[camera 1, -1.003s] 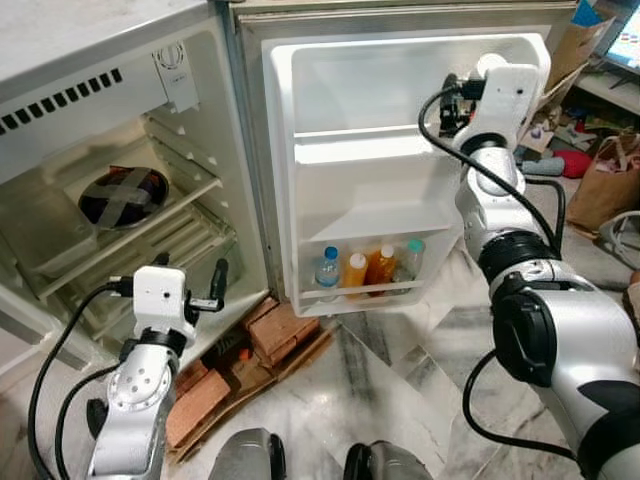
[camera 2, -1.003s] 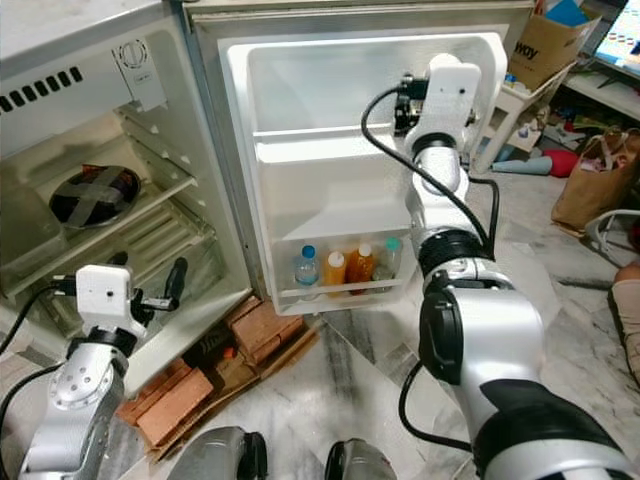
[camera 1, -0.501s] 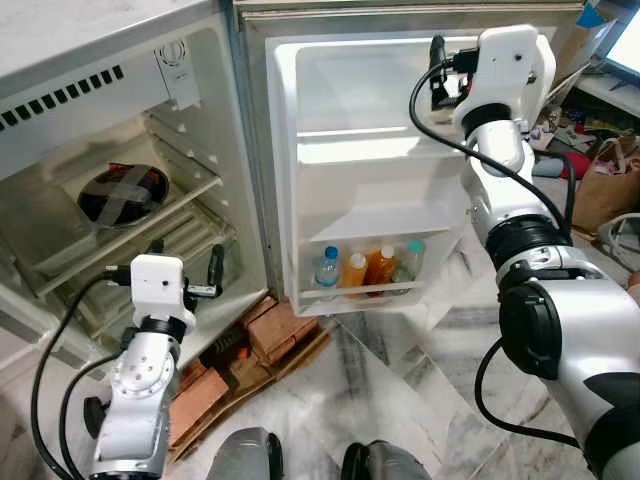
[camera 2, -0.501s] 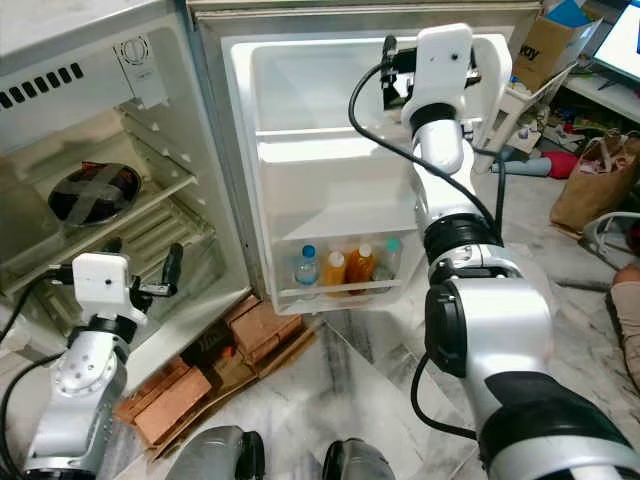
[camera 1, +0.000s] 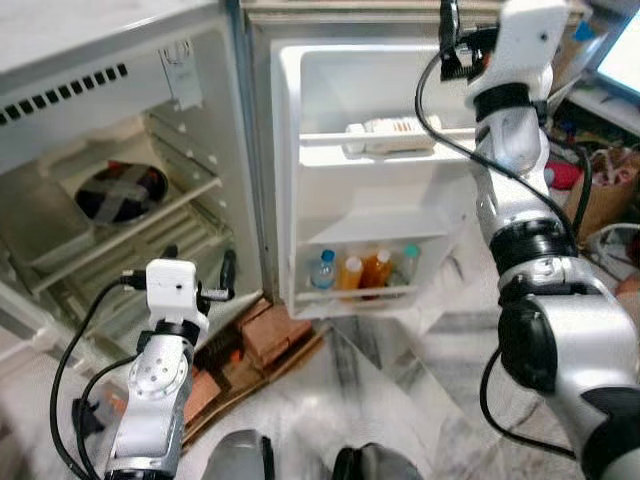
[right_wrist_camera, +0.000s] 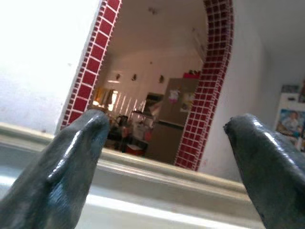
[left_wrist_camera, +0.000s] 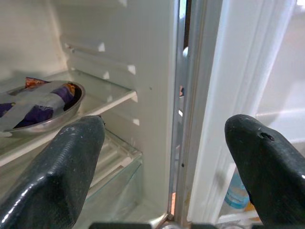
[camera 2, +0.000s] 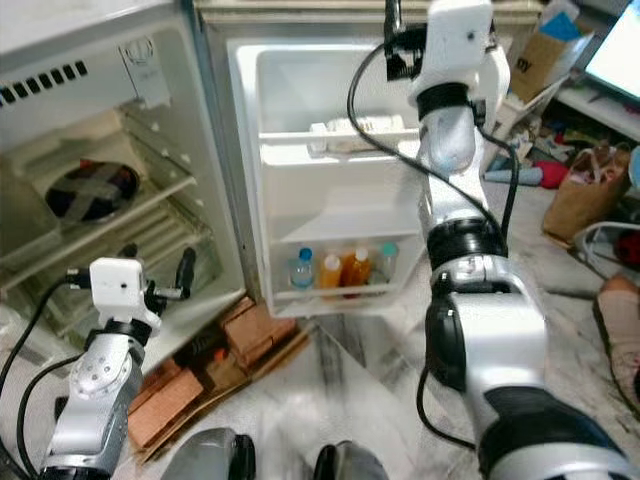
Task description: Restocking fridge
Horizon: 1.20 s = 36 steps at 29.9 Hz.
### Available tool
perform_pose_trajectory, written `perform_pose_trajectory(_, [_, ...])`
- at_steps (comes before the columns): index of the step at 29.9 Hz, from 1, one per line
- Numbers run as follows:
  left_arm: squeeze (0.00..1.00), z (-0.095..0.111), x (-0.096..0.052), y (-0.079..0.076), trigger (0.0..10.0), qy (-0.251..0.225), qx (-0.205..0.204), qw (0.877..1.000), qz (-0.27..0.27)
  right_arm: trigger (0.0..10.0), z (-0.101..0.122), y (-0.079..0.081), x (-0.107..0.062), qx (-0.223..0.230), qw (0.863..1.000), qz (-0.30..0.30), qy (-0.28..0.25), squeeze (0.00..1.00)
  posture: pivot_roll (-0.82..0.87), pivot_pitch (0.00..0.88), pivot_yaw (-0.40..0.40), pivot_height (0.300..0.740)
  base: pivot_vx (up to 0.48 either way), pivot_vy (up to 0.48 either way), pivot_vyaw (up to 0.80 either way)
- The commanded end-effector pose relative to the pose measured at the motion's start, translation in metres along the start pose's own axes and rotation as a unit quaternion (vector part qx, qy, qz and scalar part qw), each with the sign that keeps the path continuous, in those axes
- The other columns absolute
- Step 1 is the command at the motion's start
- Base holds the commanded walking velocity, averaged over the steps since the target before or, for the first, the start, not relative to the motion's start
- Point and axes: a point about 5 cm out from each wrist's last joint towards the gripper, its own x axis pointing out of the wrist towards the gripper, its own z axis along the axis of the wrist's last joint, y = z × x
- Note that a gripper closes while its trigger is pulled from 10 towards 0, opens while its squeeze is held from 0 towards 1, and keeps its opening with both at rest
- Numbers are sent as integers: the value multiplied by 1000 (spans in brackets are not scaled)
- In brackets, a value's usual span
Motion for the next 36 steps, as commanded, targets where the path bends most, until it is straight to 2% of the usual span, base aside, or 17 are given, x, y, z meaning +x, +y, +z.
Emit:
perform_pose_trajectory(1, [0, -2, 0, -1, 10000, 1, 1, 1000, 3, 10000, 4, 0, 0, 1, 1000, 2, -10, 1000, 119, 0, -82, 740, 0, 0, 0])
perform_pose_trajectory(2, [0, -3, 0, -1, 10000, 1, 2, 1000, 3, 10000, 0, 0, -10, 2, 1000, 3, -5, 1000, 117, 0, -82, 740, 0, 0, 0])
perform_pose_trajectory(3, [0, -3, 2, -2, 10000, -1, 1, 1000, 2, 10000, -11, 1, -31, 6, 1000, 0, 18, 1000, 106, 0, -79, 740, 0, 0, 0])
perform_pose_trajectory(6, [0, -3, 4, -3, 10000, -2, 1, 1000, 1, 10000, -16, 2, -41, 9, 1000, -1, 30, 1000, 106, 0, -79, 740, 0, 0, 0])
perform_pose_trajectory(7, [0, -2, 4, -3, 10000, -2, 1, 1000, -1, 10000, -18, 4, -47, 8, 999, 1, 36, 1000, 97, 0, -78, 740, 0, 0, 0])
perform_pose_trajectory(8, [0, -2, 6, -5, 10000, -4, 2, 1000, -5, 10000, -23, 7, -60, 18, 998, -2, 52, 1000, 92, 0, -75, 740, 0, -259, 0])
perform_pose_trajectory(10, [0, -3, 7, -6, 10000, -5, 2, 1000, -8, 10000, -26, 11, -70, 16, 998, 0, 58, 1000, 87, 0, -72, 740, 0, -283, 0])
perform_pose_trajectory(16, [0, -3, 7, -6, 10000, -6, 2, 1000, -10, 10000, -26, 19, -82, 4, 998, 13, 55, 1000, 84, 0, -72, 740, 0, -378, 0])
perform_pose_trajectory(19, [0, -3, 8, -7, 10000, -6, 3, 1000, -11, 10000, -30, 23, -90, 9, 998, 16, 68, 1000, 84, 0, -72, 740, 0, -420, 0])
perform_pose_trajectory(21, [0, -4, 8, -7, 10000, -8, 3, 1000, -11, 10000, -29, 27, -101, 13, 996, 21, 86, 1000, 87, 0, -75, 740, 0, -420, 0])
perform_pose_trajectory(22, [0, -5, 8, -7, 10000, -8, 3, 1000, -10, 10000, -31, 30, -108, 17, 994, 26, 100, 969, 87, 0, -76, 740, 0, -442, 0])
perform_pose_trajectory(24, [0, -5, 8, -7, 10000, -9, 4, 1000, -10, 10000, -31, 30, -111, 18, 994, 27, 106, 969, 87, 0, -76, 740, 0, -442, 0])
perform_pose_trajectory(25, [0, -5, 9, -7, 10000, -10, 4, 1000, -10, 10000, -32, 32, -115, 25, 992, 26, 119, 702, 87, 0, -77, 740, 0, -454, 0])
perform_pose_trajectory(26, [0, -6, 9, -7, 10000, -10, 4, 1000, -10, 10000, -38, 33, -120, 34, 990, 24, 139, 4, 85, 0, -77, 740, 0, -461, 0])
perform_pose_trajectory(34, [0, -7, 10, -8, 10000, -9, 4, 1000, -8, 10000, -53, 32, -133, 68, 977, 6, 201, 0, 83, 0, -78, 740, 0, -458, 0])
perform_pose_trajectory(36, [0, -9, 9, -9, 10000, -8, 6, 1000, -8, 10000, -55, 34, -133, 100, 971, 5, 219, 0, 79, 0, -78, 740, 0, -465, 0])
